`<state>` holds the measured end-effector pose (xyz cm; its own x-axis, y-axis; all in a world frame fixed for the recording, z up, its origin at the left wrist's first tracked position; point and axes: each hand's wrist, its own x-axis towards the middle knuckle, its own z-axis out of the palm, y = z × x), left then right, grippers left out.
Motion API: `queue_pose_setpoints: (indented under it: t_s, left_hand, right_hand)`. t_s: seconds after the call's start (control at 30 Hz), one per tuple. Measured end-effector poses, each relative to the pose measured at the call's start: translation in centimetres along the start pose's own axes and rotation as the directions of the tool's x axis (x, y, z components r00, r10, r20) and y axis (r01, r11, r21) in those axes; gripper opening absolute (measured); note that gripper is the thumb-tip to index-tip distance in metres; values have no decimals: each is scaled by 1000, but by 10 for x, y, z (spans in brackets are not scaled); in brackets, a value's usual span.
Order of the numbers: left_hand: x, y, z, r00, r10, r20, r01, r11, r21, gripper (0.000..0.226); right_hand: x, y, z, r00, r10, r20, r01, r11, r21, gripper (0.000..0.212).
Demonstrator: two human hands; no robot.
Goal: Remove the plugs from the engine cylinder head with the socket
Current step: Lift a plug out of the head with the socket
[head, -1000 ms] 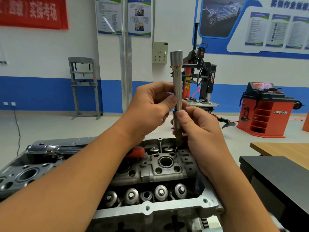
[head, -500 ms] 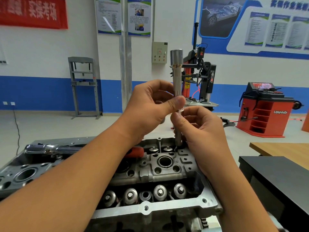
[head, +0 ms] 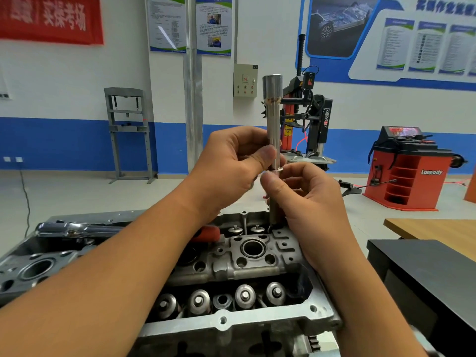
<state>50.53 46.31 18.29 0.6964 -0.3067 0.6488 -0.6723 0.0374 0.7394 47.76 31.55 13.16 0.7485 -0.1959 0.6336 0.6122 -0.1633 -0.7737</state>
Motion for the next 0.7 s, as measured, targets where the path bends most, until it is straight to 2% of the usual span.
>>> queue_pose_setpoints:
  t_s: [0.03,0.13,0.2,0.3,0.4,0.5,0.6,0.7]
  left_hand:
    - [0,0,0,1000,15,-8,-15,1000,16,7]
    - [-1,0,0,999,10,-35,-10,1000,6,23]
    - [-1,1,0,1000,-12,5,13,999,-42,24]
    - [-1,1,1,999,-15,52,18,998,-56,22]
    - [-1,1,1,1000,7,-1,-7,1000,-11,21]
    - [1,-1,0,998,7,-64,-6,1000,17,19]
    - [1,-3,0,993,-11,-114,12,1000,6,22]
    - [0,-1,0,998,-35,-46,34,999,-30,22]
  right_hand:
    - [0,0,-1,1000,-7,-13,7,1000,-16,22]
    - [-1,0,-1,1000,-18,-20,17,999,-36,23]
    - [0,0,-1,1000,-26,-1,26,999,-34,19]
    - [0,0,0,999,-29,43,30,1000,-7,26]
    - [0,0,2,998,-12,55,10,999,31,23]
    - [0,0,-2,1000,23,-3,-23,993,118,21]
    - [0,3,-4,1000,11,-22,-10,999,46,22]
    - [1,3,-3,1000,-14,13,14,1000,-17,13]
